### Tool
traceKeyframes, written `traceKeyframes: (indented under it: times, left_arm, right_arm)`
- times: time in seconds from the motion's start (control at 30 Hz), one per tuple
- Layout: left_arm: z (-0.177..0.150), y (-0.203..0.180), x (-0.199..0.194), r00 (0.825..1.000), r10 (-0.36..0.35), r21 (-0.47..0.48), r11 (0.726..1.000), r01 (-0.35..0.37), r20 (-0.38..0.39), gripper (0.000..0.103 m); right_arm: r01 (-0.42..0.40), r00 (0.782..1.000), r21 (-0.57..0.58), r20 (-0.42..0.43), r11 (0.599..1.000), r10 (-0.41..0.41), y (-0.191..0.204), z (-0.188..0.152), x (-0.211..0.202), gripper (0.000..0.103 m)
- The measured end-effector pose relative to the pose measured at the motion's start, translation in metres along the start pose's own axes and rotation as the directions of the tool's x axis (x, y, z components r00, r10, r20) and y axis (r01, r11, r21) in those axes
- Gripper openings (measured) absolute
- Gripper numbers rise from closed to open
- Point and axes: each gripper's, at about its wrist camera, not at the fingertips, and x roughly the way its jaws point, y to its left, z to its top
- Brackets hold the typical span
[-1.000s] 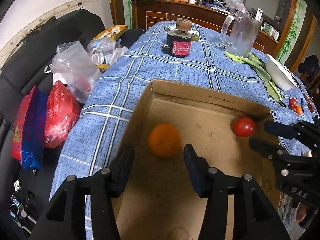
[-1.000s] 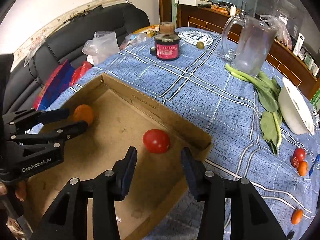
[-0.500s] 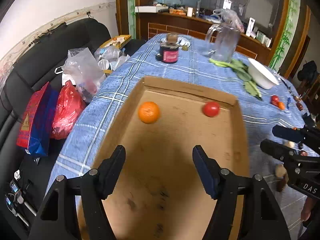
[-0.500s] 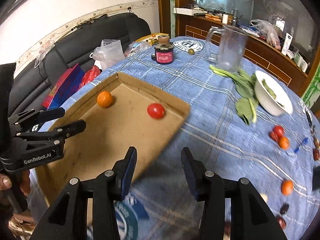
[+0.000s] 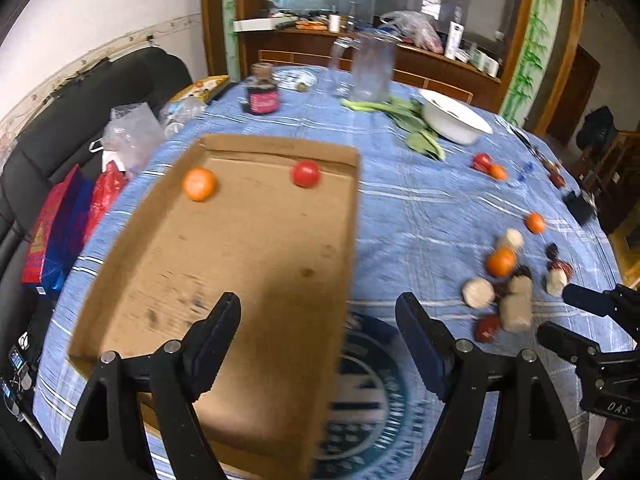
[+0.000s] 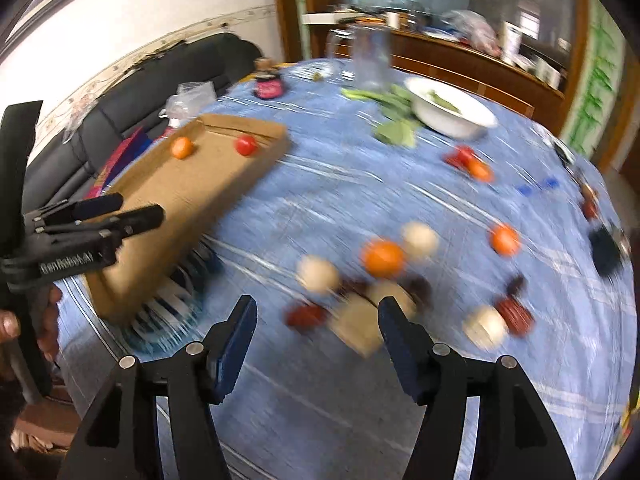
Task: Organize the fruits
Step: 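Move right gripper back to the table and grasp a white yam cube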
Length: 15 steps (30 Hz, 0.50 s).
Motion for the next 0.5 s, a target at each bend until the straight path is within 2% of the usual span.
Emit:
traceKeyframes:
  times: [0.23,0.37,0.5]
  left_arm:
    - [-0.015,-0.058,0.007,0.998,-0.036,0.075,0.996,0.039,-0.044,0.079]
    - [-0.024,-0.082,0.010,0.997,-0.040,0.120,0.992,0.048,-0.070,0.079]
    - [-0.034,-0.096,0.011,0.994,-0.047,0.146,0.987,0.061,-0.101,0.079]
  right_arm:
    - [0.104,0.995,0.078,-0.006,0.991,-0.104,-0.081,-0.039,-0.018,0.067]
    - [0.078,0.997,0.110,-0.012,0.991,-0.077,-0.107,-0.048,-0.012,0.067]
    - [0.041,0.999,0.122,-0.013,0.992,-0.040,-0.116,-0.048,0.002,0.067]
